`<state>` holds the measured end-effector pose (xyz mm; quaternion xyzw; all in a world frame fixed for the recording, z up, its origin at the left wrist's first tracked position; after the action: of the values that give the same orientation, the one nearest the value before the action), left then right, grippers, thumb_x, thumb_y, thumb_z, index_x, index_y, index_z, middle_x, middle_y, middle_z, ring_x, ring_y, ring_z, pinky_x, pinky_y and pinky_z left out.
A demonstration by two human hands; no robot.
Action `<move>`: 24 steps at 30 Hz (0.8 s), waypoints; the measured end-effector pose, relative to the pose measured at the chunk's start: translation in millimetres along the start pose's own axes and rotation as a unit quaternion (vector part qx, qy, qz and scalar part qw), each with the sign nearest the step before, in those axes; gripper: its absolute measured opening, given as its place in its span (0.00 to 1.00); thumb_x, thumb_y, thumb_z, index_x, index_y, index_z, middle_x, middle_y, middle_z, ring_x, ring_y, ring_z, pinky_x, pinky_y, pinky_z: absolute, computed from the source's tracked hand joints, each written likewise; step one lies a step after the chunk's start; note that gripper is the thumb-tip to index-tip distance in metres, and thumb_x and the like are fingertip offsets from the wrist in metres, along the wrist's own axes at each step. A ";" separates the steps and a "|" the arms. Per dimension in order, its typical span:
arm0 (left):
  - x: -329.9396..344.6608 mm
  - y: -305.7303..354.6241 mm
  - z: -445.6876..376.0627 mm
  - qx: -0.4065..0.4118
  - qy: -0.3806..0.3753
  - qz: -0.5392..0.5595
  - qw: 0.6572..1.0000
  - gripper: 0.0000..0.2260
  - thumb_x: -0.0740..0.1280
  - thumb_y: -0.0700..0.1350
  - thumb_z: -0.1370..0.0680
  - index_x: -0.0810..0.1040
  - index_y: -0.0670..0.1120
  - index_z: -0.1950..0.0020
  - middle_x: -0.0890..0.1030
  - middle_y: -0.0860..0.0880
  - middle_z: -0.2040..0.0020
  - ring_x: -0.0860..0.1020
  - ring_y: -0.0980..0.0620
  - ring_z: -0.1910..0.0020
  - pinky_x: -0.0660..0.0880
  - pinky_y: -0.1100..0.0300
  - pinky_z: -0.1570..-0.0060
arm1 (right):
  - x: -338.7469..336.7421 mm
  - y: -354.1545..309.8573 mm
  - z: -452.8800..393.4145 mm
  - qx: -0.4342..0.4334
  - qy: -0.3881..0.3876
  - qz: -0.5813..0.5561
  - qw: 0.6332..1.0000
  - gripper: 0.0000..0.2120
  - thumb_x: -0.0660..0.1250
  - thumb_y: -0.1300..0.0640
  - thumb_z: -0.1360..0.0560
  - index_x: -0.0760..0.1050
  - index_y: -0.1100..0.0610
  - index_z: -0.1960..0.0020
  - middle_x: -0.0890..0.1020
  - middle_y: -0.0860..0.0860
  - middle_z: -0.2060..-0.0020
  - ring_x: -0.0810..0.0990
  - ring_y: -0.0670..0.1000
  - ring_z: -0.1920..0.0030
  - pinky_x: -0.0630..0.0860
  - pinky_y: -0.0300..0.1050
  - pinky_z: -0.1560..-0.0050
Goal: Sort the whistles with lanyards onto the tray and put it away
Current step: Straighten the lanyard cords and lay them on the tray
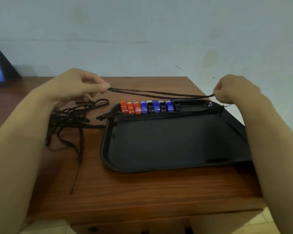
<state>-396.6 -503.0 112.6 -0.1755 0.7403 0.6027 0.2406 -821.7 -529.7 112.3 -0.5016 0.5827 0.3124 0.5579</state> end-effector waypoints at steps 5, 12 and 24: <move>6.5 -4.0 6.1 -0.040 -0.088 -0.122 0.988 0.16 0.71 0.60 0.28 0.87 0.48 0.57 0.84 0.58 0.58 0.76 0.56 0.61 0.73 0.60 0.58 | 1.2 6.5 -1.8 0.010 -0.020 0.013 1.000 0.13 0.62 0.65 0.32 0.81 0.58 0.51 0.81 0.57 0.55 0.78 0.62 0.56 0.71 0.48 0.56; 8.3 -2.1 9.0 -0.046 -0.132 -0.220 0.965 0.17 0.69 0.61 0.24 0.85 0.50 0.64 0.77 0.55 0.72 0.70 0.58 0.74 0.68 0.58 0.62 | 5.1 6.4 -7.2 -0.001 -0.019 0.024 1.000 0.03 0.63 0.63 0.32 0.74 0.57 0.61 0.78 0.56 0.61 0.76 0.59 0.61 0.72 0.47 0.55; 14.8 -5.9 11.3 -0.046 -0.181 -0.245 0.951 0.20 0.66 0.68 0.26 0.84 0.52 0.57 0.84 0.52 0.64 0.76 0.54 0.65 0.70 0.57 0.58 | 10.7 5.2 -9.7 -0.015 -0.053 0.039 0.998 0.13 0.69 0.52 0.29 0.80 0.54 0.46 0.82 0.53 0.52 0.81 0.59 0.52 0.78 0.53 0.46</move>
<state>-404.0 -492.8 97.6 -0.2501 0.5900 0.5808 0.5021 -828.4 -539.6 102.8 -0.4695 0.5666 0.3685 0.5681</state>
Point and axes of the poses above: each hand's wrist, its own z-axis away from the middle knuckle, its own x-axis out of the palm, y = z × x, the point moved 4 cm from there along -z, towards the middle knuckle
